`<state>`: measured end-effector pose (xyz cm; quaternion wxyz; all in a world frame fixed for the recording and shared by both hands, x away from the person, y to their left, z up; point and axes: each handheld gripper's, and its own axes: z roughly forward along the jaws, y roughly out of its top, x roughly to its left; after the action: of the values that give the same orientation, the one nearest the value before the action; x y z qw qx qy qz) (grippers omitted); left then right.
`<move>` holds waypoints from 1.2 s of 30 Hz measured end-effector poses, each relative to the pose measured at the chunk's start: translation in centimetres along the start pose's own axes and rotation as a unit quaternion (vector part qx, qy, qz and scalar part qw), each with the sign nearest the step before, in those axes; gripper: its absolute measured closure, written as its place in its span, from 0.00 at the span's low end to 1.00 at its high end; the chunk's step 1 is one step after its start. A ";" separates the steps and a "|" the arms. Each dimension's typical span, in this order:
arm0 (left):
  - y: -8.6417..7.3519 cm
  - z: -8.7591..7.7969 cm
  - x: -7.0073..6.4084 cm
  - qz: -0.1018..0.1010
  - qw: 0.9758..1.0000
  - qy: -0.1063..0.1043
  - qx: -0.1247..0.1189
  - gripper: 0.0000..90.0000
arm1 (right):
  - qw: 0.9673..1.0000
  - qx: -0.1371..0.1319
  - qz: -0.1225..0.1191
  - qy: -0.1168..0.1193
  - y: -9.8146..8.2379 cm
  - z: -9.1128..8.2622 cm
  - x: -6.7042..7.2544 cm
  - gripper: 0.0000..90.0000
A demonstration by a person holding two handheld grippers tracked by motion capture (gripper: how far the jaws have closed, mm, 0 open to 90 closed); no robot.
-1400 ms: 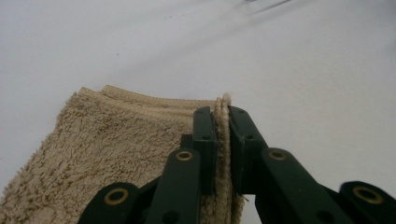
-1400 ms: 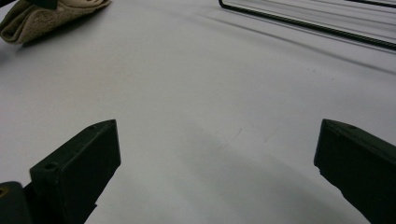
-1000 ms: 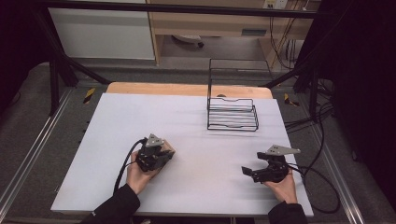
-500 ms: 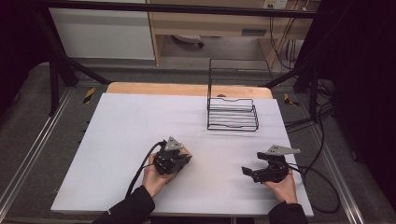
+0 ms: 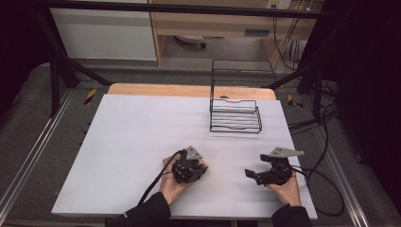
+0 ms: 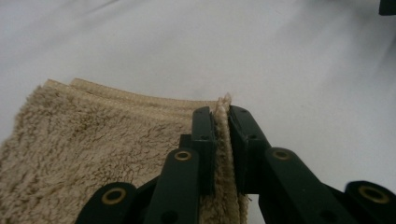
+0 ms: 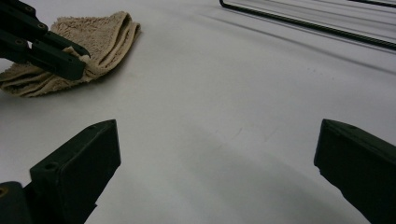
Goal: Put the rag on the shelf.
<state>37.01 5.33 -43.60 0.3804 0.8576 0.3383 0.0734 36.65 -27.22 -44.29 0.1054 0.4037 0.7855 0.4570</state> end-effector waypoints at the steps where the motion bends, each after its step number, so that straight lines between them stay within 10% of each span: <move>1: 0.0 0.0 0.1 -0.002 1.000 -0.004 0.000 0.86 | 1.000 0.000 0.000 0.000 0.0 0.0 0.0 0.01; 5: 0.1 -0.9 0.5 -0.011 1.000 -0.026 -0.011 0.74 | 1.000 -0.001 0.001 0.000 0.0 0.0 0.0 0.01; 16: -1.1 -6.4 4.4 0.000 1.000 0.020 -0.014 0.35 | 1.000 0.001 0.002 0.000 0.2 0.2 0.4 0.01; 36: -7.3 -10.5 10.4 -0.046 0.996 0.068 -0.041 0.11 | 1.000 0.008 0.002 0.004 2.1 2.4 2.8 0.02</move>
<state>37.10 21.81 -42.70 0.3945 0.8178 0.3993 0.1272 37.22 -23.19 -43.40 0.0987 0.4043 0.7887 0.4526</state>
